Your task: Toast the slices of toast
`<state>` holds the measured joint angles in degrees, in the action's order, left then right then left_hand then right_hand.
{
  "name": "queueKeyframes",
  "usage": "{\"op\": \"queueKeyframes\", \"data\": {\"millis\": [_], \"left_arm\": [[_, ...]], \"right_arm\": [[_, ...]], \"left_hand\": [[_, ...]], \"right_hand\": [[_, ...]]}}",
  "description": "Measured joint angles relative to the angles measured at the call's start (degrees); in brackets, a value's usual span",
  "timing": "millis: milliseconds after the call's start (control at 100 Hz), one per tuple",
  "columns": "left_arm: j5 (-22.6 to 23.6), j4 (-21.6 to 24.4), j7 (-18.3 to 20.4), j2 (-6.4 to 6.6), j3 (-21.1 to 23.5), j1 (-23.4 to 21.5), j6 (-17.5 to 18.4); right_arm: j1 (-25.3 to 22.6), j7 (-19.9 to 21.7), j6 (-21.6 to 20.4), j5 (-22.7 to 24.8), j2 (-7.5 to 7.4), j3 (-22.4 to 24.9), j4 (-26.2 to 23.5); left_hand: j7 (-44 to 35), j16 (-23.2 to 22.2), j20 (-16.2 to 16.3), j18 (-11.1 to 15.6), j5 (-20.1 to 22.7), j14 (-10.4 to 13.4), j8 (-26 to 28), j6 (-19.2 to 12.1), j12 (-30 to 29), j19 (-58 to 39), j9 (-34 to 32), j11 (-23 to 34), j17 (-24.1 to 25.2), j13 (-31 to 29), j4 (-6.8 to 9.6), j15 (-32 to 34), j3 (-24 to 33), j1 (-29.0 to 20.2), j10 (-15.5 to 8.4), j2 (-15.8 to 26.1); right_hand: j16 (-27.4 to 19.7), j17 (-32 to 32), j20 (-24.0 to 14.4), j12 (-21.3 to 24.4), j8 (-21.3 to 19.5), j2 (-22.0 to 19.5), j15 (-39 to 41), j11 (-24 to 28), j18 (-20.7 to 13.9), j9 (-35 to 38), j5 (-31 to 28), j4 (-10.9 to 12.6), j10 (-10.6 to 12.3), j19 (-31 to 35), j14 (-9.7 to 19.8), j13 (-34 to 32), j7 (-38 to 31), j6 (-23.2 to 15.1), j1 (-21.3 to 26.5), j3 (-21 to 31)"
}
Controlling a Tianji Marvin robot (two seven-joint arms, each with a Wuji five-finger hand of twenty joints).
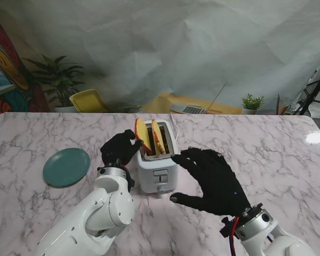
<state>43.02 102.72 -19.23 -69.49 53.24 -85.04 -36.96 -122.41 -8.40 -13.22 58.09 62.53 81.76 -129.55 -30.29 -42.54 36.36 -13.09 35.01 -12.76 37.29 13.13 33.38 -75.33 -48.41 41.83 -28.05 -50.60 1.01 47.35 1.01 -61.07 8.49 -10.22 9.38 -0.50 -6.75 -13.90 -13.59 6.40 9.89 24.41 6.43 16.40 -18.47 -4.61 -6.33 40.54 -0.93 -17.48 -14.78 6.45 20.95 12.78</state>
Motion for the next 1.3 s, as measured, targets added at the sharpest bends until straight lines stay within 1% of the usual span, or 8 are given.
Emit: {"op": "queueKeyframes", "data": {"millis": [210, 430, 580, 690, 830, 1040, 1200, 1300], "left_arm": [[0.64, 2.56, 0.29, 0.60, 1.38, -1.67, 3.39], [0.77, 4.78, -0.03, 0.85, 2.12, -3.02, 6.32], [3.60, 5.28, -0.19, 1.34, 3.84, -3.93, 13.01], [5.82, 6.38, 3.57, 2.26, 6.38, -4.58, 15.89], [4.91, 6.65, 7.04, 3.52, 11.24, -5.85, 26.42], [4.58, 6.73, 13.29, 5.00, 17.09, -8.29, 31.14], [4.81, 6.01, 17.06, 6.17, 20.00, -9.20, 36.35], [5.01, 5.36, 20.07, 6.86, 20.94, -9.30, 37.20]], "right_arm": [[0.47, 0.29, 0.01, -0.05, -0.04, -0.38, 0.08], [0.73, 0.30, 0.05, -0.03, -0.06, -0.65, 0.15], [0.78, 0.29, 0.07, 0.04, -0.08, -0.75, 0.16], [0.78, 0.22, 0.05, 0.09, -0.08, -0.77, 0.21], [0.69, 0.19, -0.06, 0.32, -0.10, -0.74, 0.21], [0.30, 0.05, -0.14, 0.81, -0.12, -0.64, 0.21], [-0.12, -0.06, -0.20, 1.15, -0.13, -0.62, 0.12], [-0.29, -0.27, -0.25, 1.31, -0.14, -0.61, 0.12]], "left_hand": [[11.69, 0.25, 0.58, -1.33, -1.98, -2.89, -6.27, 0.27, -4.81, 6.20, 7.87, -13.70, 6.76, 9.02, 0.00, -7.24, -0.71, 5.60, 2.03, 3.58], [18.22, 5.54, 0.60, -1.59, -5.58, -4.32, -8.25, 0.49, -9.06, 13.49, 17.98, -24.29, 12.63, 20.21, 0.00, -19.02, -0.94, 10.95, 4.86, 6.20], [19.43, 10.90, 0.42, -0.19, -6.29, -2.72, -8.46, -0.34, -11.11, 23.98, 21.35, -27.61, 18.19, 26.45, 0.00, -26.49, -1.60, 9.98, 3.77, 9.12], [20.85, 15.17, -3.08, 1.61, -8.44, -1.45, -8.65, -0.73, -12.73, 33.49, 25.12, -30.64, 21.54, 30.91, -0.07, -31.00, -1.36, 7.12, 3.35, 10.22], [23.60, 20.56, -8.97, 5.45, -13.35, 1.32, -10.04, 0.25, -14.81, 45.29, 30.99, -33.84, 25.44, 37.00, -0.46, -36.00, -2.38, 8.96, 2.92, 12.44], [27.44, 25.67, -16.77, 7.90, -21.48, 1.97, -12.37, 5.73, -17.11, 59.22, 38.71, -38.30, 28.61, 44.41, -0.54, -39.75, -2.32, 20.44, 6.15, 15.47], [27.80, 28.25, -19.31, 9.36, -22.22, 1.96, -13.68, 6.12, -18.65, 65.98, 39.74, -40.42, 28.67, 45.73, -1.30, -40.75, -2.96, 24.12, 6.20, 15.47], [27.81, 29.06, -19.97, 9.38, -22.22, 1.96, -14.39, 6.98, -19.89, 68.03, 39.76, -40.44, 28.50, 45.77, -1.69, -41.38, -3.14, 25.62, 7.11, 15.47]], "right_hand": [[0.00, 0.00, 0.01, 0.00, 0.01, 0.00, 0.00, 0.00, 0.00, 0.00, 0.00, 0.06, 0.00, 0.01, -0.01, 0.00, 0.00, 0.00, 0.00, -0.01], [0.00, 0.00, 0.02, 0.00, 0.02, 0.00, 0.00, 0.00, 0.00, 0.01, 0.00, 0.09, 0.00, 0.01, -0.02, 0.00, -0.01, 0.01, 0.00, -0.01], [0.00, 0.00, 0.02, 0.00, 0.02, 0.00, 0.00, 0.00, 0.00, 0.01, 0.00, 0.09, 0.00, 0.01, -0.03, 0.00, -0.01, 0.01, 0.01, -0.02], [0.00, 0.00, 0.03, 0.00, 0.02, 0.00, 0.00, 0.00, 0.00, 0.01, 0.00, 0.09, -0.01, 0.01, -0.04, 0.00, -0.02, 0.01, 0.01, -0.02], [0.00, 0.00, 0.05, 0.00, 0.03, 0.00, 0.00, 0.00, 0.00, 0.01, 0.00, 0.09, -0.01, 0.01, -0.05, 0.00, -0.02, 0.01, 0.01, -0.03], [0.00, 0.00, 0.06, 0.00, 0.03, 0.00, 0.00, 0.00, 0.00, 0.01, 0.00, 0.09, -0.01, 0.13, -0.06, 0.00, -0.02, 0.01, 0.00, -0.03], [0.00, 0.00, 0.21, 0.00, 0.03, 0.00, 0.00, 0.00, 0.00, 0.01, 0.00, 0.09, -0.01, 0.15, -0.07, 0.00, -0.02, 0.01, 0.01, -0.04], [0.00, 0.00, 0.58, 0.00, 0.03, 0.00, 0.00, 0.00, 0.00, 0.01, 0.00, 0.09, -0.01, 0.16, -0.07, 0.00, -0.02, 0.01, 0.01, -0.04]]}}
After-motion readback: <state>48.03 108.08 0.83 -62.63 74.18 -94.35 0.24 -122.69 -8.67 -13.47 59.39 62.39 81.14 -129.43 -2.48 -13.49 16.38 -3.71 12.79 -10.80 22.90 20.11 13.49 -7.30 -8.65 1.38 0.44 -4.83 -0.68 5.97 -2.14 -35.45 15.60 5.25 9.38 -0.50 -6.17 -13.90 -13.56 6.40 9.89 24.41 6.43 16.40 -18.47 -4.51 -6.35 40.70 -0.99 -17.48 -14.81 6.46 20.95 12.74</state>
